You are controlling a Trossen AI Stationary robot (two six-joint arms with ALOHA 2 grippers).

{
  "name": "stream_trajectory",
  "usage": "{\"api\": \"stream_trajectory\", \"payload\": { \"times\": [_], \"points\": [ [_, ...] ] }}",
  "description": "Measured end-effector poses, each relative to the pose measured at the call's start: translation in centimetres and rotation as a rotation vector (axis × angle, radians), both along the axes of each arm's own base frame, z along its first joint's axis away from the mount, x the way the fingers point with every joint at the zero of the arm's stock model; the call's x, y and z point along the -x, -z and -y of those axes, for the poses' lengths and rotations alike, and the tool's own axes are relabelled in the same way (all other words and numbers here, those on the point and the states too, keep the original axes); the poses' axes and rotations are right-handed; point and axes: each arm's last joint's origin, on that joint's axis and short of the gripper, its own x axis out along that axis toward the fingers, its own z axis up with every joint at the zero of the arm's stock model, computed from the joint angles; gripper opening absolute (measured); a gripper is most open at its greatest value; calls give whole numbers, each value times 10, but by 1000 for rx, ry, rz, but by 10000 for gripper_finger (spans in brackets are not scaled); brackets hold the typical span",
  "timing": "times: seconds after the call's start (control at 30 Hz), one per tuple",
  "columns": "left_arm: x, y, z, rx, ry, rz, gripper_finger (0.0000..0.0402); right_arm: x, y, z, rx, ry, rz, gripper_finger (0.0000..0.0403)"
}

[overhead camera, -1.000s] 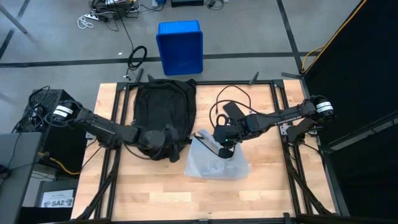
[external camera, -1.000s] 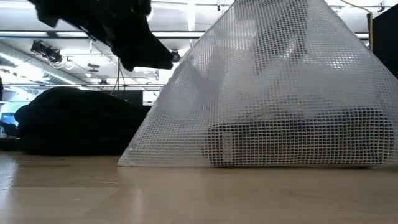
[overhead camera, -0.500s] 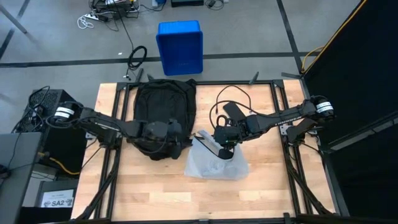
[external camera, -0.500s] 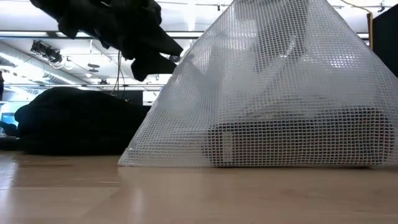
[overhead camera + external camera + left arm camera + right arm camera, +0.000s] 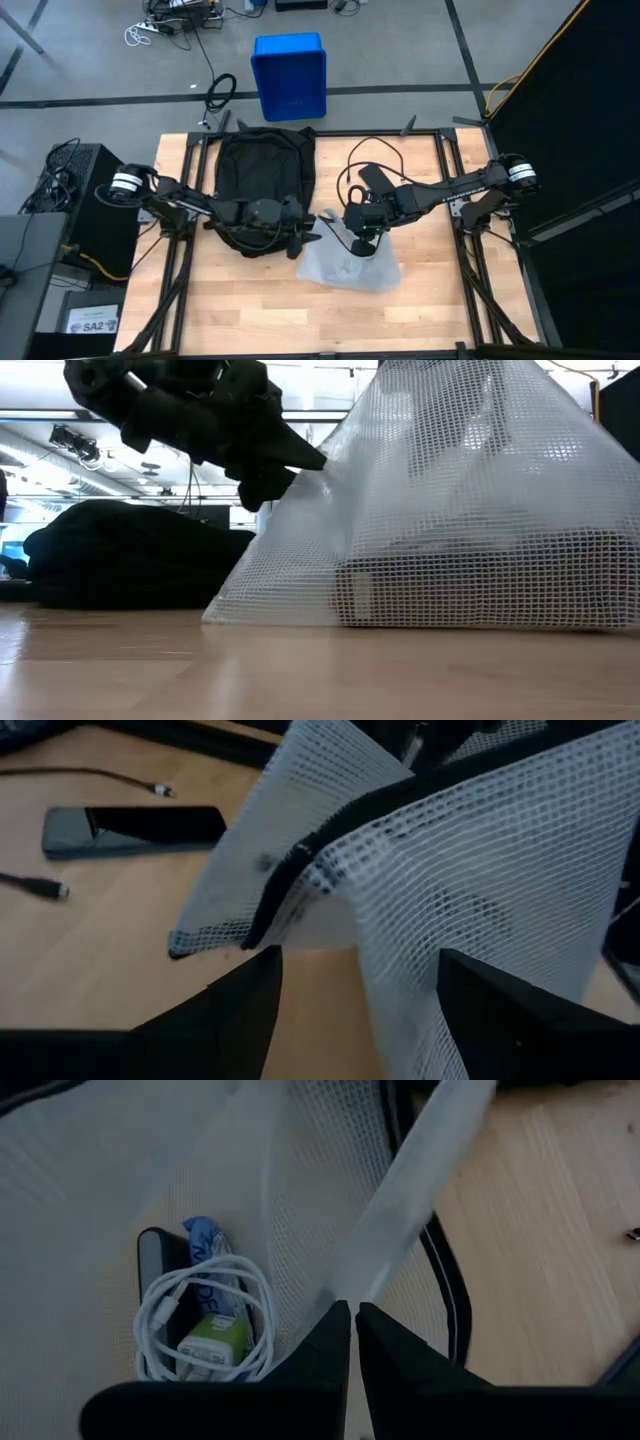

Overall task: Unpack backpack
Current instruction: Close the zip bag

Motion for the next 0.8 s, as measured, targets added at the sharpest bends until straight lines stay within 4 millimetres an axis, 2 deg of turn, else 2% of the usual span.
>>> {"api": "stream_trajectory", "payload": {
  "times": [0.13, 0.2, 0.27, 0.47, 0.8],
  "points": [
    [-3, -5, 1, -36, 12, 22, 232, 0, 0, 0, 0, -1, 1, 0],
    [-5, -9, 1, -50, 18, 33, 218, 0, 0, 0, 0, -1, 1, 0],
    [-7, -12, 1, -51, 26, 40, 182, 0, 0, 0, 0, -1, 3, 0],
    [-11, -18, 3, -75, 96, 62, 21, -1, 0, 0, -1, 0, 6, 0],
    [-12, -23, 3, -261, 132, 113, 0, -1, 0, 0, -2, 0, 9, 0]
  ]
}}
